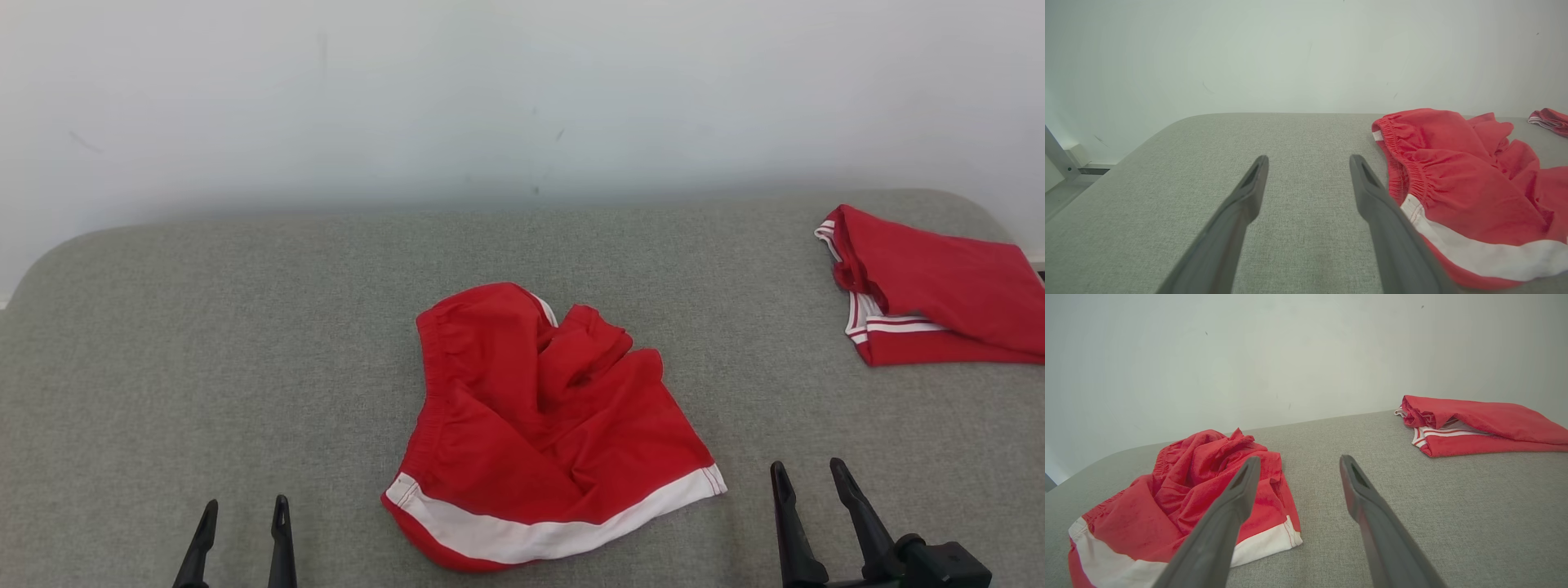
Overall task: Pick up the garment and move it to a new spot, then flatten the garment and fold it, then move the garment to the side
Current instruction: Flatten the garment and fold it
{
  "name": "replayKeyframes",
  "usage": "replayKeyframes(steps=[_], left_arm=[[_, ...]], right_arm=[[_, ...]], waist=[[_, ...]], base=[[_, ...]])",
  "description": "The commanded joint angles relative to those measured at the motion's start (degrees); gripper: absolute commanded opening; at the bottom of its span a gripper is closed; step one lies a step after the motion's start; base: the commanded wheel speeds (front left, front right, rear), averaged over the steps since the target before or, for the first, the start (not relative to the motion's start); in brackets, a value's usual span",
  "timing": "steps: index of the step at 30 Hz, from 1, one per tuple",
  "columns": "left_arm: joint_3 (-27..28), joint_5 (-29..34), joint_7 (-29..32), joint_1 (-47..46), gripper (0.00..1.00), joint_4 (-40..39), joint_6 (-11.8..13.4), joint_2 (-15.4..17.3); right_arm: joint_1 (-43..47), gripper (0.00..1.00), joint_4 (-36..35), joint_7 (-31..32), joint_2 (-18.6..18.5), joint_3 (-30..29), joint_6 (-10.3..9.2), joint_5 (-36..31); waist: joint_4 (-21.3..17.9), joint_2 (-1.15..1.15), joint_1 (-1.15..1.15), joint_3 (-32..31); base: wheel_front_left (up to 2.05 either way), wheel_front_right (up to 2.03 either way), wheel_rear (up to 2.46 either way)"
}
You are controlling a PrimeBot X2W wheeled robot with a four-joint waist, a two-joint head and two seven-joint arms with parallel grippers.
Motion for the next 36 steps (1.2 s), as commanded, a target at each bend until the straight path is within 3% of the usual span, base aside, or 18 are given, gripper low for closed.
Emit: replayKeyframes(steps=[1, 22, 28, 36], left_arm=[[0.4, 0.5, -0.2, 0.7, 1.0, -0.1, -0.4, -0.1], [-1.1, 1.0, -0.2, -1.7, 1.0, -0.4, -0.7, 0.2], [-6.3, 0.2, -0.2, -5.3, 1.0, 1.6, -0.8, 2.6], [-18.3, -4.9, -0.2, -12.0, 1.0, 9.6, -0.8, 7.7]], right_arm=[[0.6, 1.0, 0.1, -0.1, 0.4, -0.3, -0.16, -0.3], [-0.6, 1.0, 1.5, -0.1, -0.3, 0.3, -0.16, -0.7], [-3.2, 1.0, 5.3, -0.1, -2.3, 2.2, -0.16, -0.6], [-7.9, 1.0, 12.0, -0.1, -4.2, 6.0, -0.16, -0.1]], waist=[[0.1, 0.0, 0.0, 0.0], [0.7, 0.0, 0.0, 0.1], [-0.1, 0.0, 0.0, 1.0], [-1.1, 0.0, 0.0, 3.8]], base=[[0.0, 0.0, 0.0], [0.0, 0.0, 0.0], [0.0, 0.0, 0.0], [0.0, 0.0, 0.0]])
